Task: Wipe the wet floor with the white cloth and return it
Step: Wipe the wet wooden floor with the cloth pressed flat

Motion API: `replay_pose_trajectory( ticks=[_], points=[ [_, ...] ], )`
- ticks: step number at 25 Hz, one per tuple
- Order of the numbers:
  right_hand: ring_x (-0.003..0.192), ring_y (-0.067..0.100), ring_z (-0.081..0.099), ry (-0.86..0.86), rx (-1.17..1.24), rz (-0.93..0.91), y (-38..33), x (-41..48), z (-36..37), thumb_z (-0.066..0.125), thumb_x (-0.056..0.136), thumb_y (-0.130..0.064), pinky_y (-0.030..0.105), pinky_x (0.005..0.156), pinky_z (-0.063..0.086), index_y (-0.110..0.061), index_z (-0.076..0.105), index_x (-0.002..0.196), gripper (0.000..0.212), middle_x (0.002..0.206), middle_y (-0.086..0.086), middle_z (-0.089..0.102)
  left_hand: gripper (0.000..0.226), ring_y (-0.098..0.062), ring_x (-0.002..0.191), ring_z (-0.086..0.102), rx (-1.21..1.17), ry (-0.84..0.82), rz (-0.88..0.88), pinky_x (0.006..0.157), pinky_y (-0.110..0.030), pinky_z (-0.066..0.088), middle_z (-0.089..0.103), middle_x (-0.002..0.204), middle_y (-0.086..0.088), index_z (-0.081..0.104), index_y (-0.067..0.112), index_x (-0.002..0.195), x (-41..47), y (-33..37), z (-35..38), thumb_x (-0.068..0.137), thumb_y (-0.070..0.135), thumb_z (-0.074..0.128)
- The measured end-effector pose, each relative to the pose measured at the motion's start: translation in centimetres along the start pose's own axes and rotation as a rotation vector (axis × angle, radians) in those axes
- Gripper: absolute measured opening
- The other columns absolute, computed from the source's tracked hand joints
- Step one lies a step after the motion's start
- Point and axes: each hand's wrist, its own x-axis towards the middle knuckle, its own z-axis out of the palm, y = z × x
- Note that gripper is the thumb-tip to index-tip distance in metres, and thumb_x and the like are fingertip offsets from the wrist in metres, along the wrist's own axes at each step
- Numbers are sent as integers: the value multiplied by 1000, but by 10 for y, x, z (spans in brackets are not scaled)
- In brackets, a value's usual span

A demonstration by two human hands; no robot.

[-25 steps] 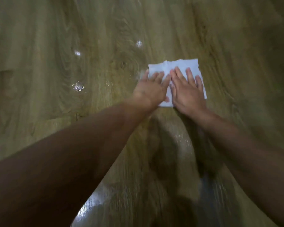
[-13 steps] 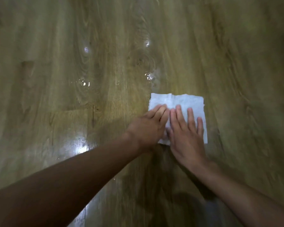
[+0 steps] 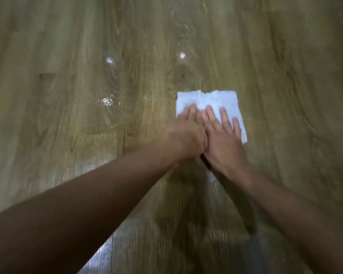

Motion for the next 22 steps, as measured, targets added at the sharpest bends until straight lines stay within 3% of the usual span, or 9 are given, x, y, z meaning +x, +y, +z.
replay_pose_trajectory(
  ticks=[3, 5, 8, 11, 14, 18, 20, 22],
  points=[
    [148, 32, 14, 37, -80, -63, -11, -38, 13, 16, 94, -36, 54, 117, 15, -12, 23, 152, 64, 160, 4, 22, 67, -38, 146, -11, 165, 29, 97, 120, -44, 1, -4, 157, -29, -6, -11, 147, -29, -4, 34, 98, 29, 17],
    [147, 30, 17, 53, -129, -98, -2, -10, 6, 10, 97, -38, 54, 115, 17, -13, 24, 152, 62, 159, 4, 24, 68, -38, 147, -9, 193, 58, 122, 120, -45, 0, -3, 156, -29, -2, -10, 147, -7, -17, 23, 99, 32, 20],
    [149, 24, 5, 48, -94, -75, 1, 77, -9, 16, 101, -42, 51, 117, 8, -22, 10, 155, 58, 163, -5, 8, 66, -34, 147, -11, 49, 62, -7, 121, -41, -4, -5, 157, -27, -3, -8, 148, 53, -46, -15, 101, 29, 24],
    [149, 24, -7, -32, -39, -23, -8, 130, -18, 33, 98, -49, 52, 118, 0, -24, -1, 155, 71, 163, -9, -3, 62, -31, 148, -9, -40, -46, -147, 120, -37, -4, -4, 159, -23, -6, -5, 149, 94, -67, -44, 102, 24, 22],
    [150, 23, -4, 33, -34, -36, -16, 93, -10, 24, 99, -42, 48, 119, 0, -23, 3, 155, 62, 163, -8, 1, 60, -35, 148, -4, -94, 51, -125, 121, -39, -2, 0, 157, -27, -2, -7, 149, 66, -58, -21, 101, 23, 19],
    [148, 27, 15, 111, -63, -132, -43, -6, 17, 21, 97, -37, 51, 117, 15, -18, 24, 152, 58, 159, -2, 23, 63, -43, 146, -4, -44, 135, -3, 120, -49, -2, -1, 155, -32, -3, -12, 147, -33, -34, 43, 95, 23, 8],
    [147, 28, 20, 99, -86, -175, -44, -9, 22, 21, 97, -37, 51, 116, 19, -17, 28, 150, 57, 158, -1, 28, 70, -46, 144, -9, 76, 89, 44, 119, -51, -3, -4, 154, -34, -6, -16, 145, -42, -42, 52, 87, 23, -4],
    [147, 26, 18, 102, -121, -195, -44, 32, 12, 16, 99, -38, 51, 115, 16, -19, 24, 152, 56, 159, -3, 24, 68, -41, 146, -6, 29, 154, -11, 120, -48, 0, -1, 156, -30, -2, -12, 147, -15, -61, 35, 90, 25, 2]
  ],
)
